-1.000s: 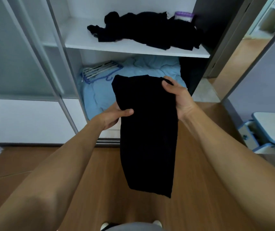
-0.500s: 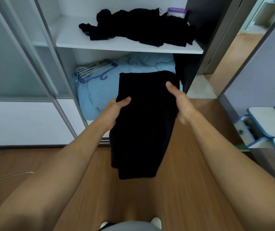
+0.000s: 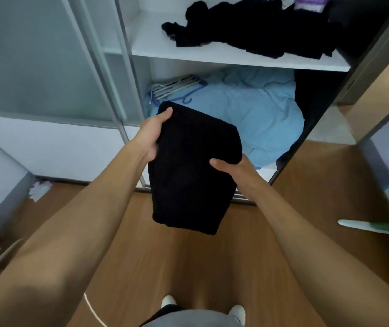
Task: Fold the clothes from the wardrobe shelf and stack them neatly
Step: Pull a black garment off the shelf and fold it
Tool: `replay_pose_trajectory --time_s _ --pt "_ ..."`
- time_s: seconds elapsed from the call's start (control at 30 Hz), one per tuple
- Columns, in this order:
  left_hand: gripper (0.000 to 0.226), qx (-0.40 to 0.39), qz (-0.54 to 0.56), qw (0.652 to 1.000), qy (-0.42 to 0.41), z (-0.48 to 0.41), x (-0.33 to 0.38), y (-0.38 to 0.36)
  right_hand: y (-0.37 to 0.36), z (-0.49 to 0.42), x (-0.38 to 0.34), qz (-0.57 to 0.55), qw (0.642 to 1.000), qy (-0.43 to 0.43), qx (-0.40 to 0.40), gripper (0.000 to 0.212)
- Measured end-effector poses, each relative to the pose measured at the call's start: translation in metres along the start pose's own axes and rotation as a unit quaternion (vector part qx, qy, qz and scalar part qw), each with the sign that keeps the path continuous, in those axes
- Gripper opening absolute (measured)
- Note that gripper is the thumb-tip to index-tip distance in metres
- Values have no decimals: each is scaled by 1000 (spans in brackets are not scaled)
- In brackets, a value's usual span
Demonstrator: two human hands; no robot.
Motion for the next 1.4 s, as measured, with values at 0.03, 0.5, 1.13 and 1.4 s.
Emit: replay_pose_trajectory --time_s 0.03,0.5,1.13,1.4 --pt "44 -16 6 1000 -7 0 2 11 -4 -3 -2 -29 999 -5 15 50" --pt "59 -68 -83 993 52 10 -94 109 -43 -25 8 -184 958 -177 130 54" --pt "118 41 -299 953 -15 -42 -31 173 -72 -45 55 32 960 -200 196 46" --pt "116 -116 -560 820 31 -72 -73 159 -73 -63 42 204 964 -162 56 71"
Point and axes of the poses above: each hand's wrist, its own z-axis away from the middle knuckle, its own y-axis out of the back of the hand, x = y × z, the point moved 9 cm from there along -z, towards the middle knuckle, and after that the axes turned 14 degrees about z, right-handed, at the moved point
